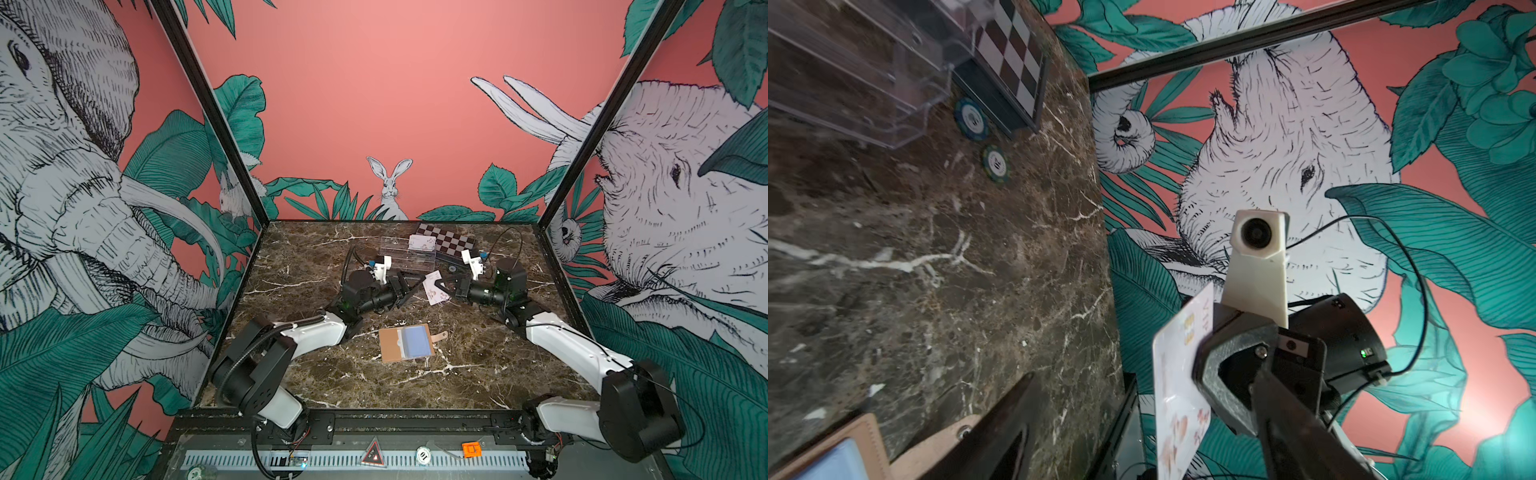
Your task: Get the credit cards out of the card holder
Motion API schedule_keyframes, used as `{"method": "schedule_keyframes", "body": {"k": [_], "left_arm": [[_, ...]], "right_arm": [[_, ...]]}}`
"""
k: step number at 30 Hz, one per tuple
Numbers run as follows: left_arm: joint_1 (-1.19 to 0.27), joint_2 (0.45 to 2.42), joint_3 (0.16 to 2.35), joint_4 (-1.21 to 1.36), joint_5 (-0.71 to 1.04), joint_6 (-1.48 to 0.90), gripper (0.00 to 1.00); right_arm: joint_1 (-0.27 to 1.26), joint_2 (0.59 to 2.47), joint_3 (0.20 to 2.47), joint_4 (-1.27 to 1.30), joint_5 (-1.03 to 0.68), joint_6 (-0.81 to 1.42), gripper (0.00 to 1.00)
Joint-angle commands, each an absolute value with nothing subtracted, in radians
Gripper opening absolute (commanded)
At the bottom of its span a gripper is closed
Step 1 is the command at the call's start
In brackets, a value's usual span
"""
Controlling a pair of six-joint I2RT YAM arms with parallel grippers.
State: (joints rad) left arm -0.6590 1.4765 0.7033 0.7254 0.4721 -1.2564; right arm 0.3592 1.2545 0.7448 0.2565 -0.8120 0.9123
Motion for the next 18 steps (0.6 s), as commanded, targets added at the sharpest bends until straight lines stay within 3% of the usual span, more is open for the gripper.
{"method": "schedule_keyframes", "body": {"k": [1,9,18], "left_arm": [[-0.649,1.358,0.725,0.498,0.389,-1.071,0.86],[-0.644,1.173,0.808,0.193,0.22,-0.782,0.99],[-0.64,1.004,0.828,0.04,0.054,-0.539,0.99]], "right_arm": [[0.353,1.213,0.794,0.122,-0.79,0.737,0.0],[0.353,1.207,0.862,-0.052,-0.77,0.464,0.0],[0.353,1.184,0.912,-0.152,-0.732,0.166,0.0]]}}
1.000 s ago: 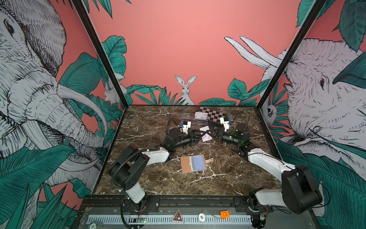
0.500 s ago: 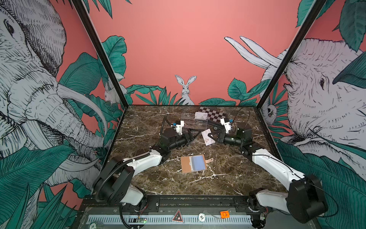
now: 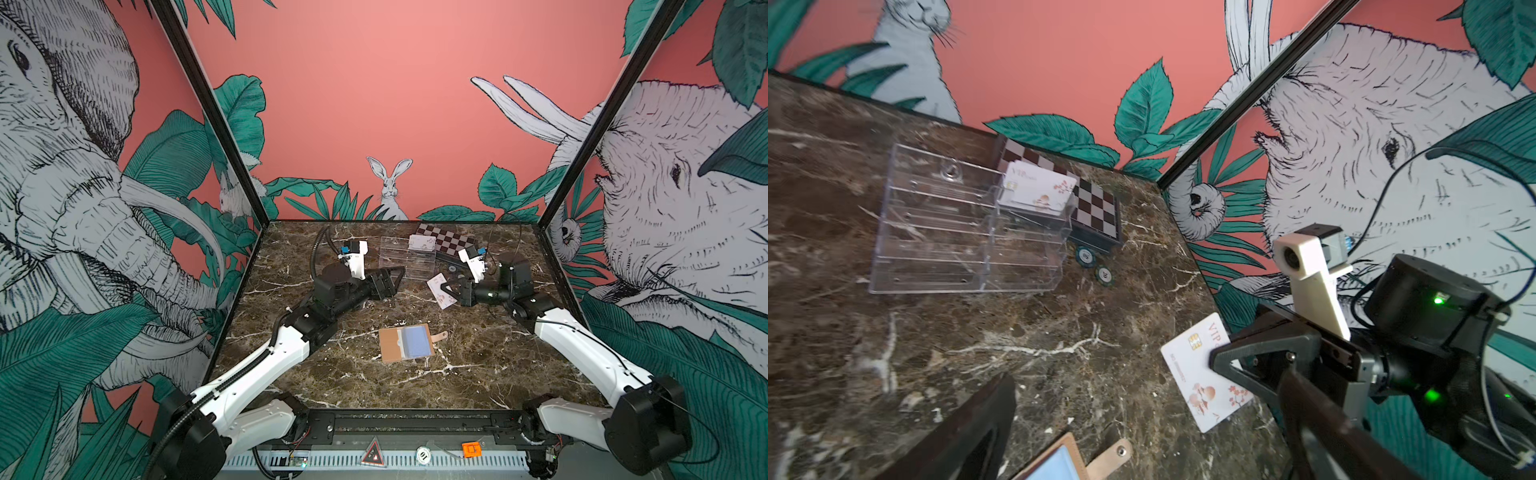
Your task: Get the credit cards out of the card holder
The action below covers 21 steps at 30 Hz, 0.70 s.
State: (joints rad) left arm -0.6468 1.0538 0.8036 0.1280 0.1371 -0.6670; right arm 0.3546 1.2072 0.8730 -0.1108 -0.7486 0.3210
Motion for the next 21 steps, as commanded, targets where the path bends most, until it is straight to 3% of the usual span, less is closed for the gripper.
{"method": "schedule_keyframes", "body": {"k": [1,21], "left_arm": [[-0.639,0.987,0.824,0.034,0.043,-0.524,0.99],[-0.639,0.728,0.741,-0.066,0.011,-0.366,0.99]], "right_arm": [[0.353,1.183,0.918,-0.161,-0.728,0.141,0.0],[0.335,1.316,1.148,-0.381,-0.715,-0.276,0.0]]}}
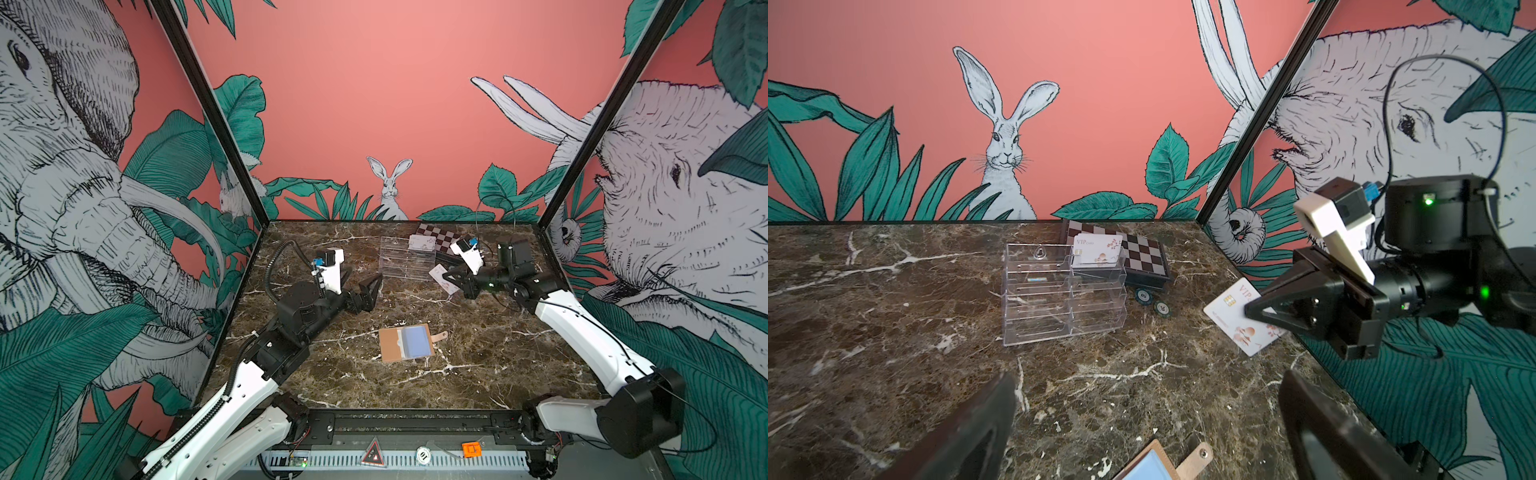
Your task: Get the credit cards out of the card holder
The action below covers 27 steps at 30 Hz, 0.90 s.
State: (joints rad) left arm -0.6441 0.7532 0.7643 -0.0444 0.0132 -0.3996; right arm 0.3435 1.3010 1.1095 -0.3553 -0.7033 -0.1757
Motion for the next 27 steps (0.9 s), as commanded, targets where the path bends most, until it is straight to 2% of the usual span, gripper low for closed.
{"method": "schedule_keyframes", "body": {"k": [1,13,27], "left_arm": [[-0.638,0.721,0.737,-0.066,0.014,-0.361,0.99],[-0.638,0.706,0.717,-0.088,0.032,-0.303,0.99],[-0.639,0.723,0.638,-0.04,-0.006,-0.328,0.99]], "right_arm": [[0.332,1.324,1.158,-0.383,-0.718,-0.292,0.0],[0.272,1.486,1.363,-0.477,-0.753,-0.435,0.0],[0.252,1.894,1.843,-0.775,-0.74,-0.661,0.0]]}}
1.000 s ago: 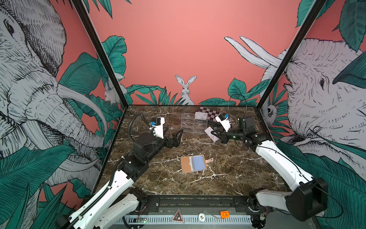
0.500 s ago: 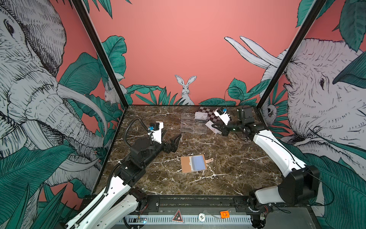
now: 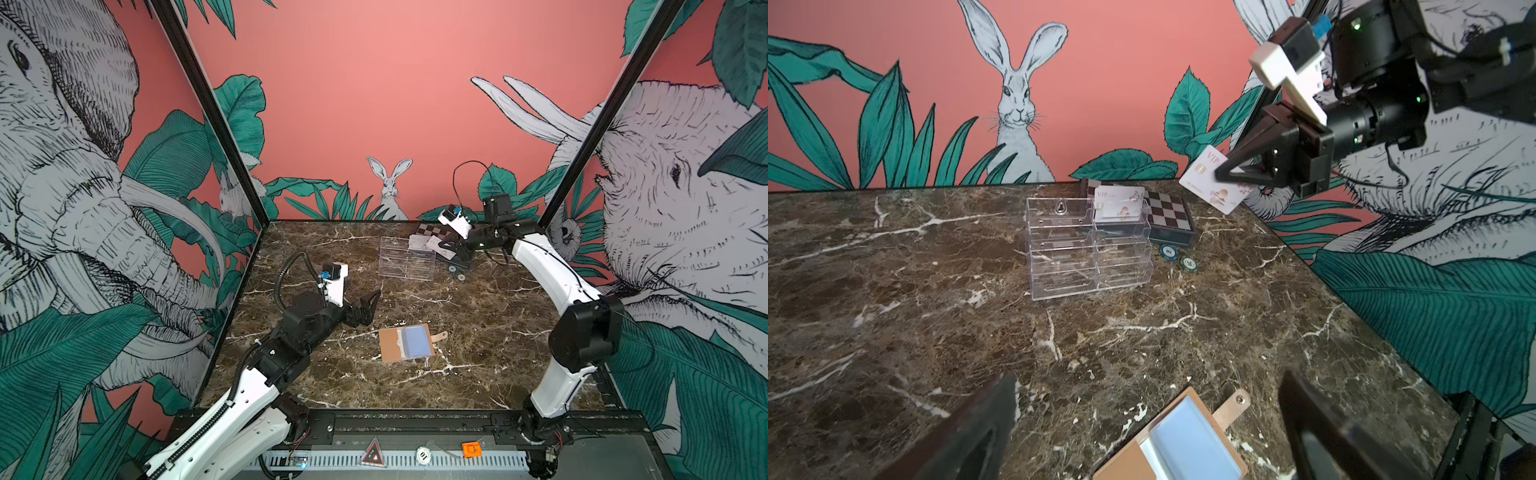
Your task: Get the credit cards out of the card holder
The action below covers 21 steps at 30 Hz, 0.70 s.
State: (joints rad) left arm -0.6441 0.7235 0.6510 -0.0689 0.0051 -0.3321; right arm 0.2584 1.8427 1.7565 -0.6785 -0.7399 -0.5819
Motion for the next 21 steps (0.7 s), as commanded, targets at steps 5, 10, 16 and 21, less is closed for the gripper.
{"method": "schedule_keyframes", "body": {"k": [5,10,16,21], "left_arm": [[-0.638,0.765,0.634,-0.011,-0.023,-0.312,0.99],[-0.638,0.816,0.644,0.027,-0.02,-0.307,0.99],[-0.638,0.886,0.671,0.042,-0.005,-0.316,0.99],[-0.637,0.908,0.673,0.059,-0.002,-0.328,0.99]], "right_arm": [[0.252,2.092,2.109,-0.918,-0.717,-0.75,0.0],[0.253,2.27,2.372,-1.052,-0.709,-0.838,0.0],[0.255,2.378,2.508,-1.077,-0.709,-0.91,0.0],[0.261,2.384,2.475,-1.013,-0.697,-0.961,0.0]]}}
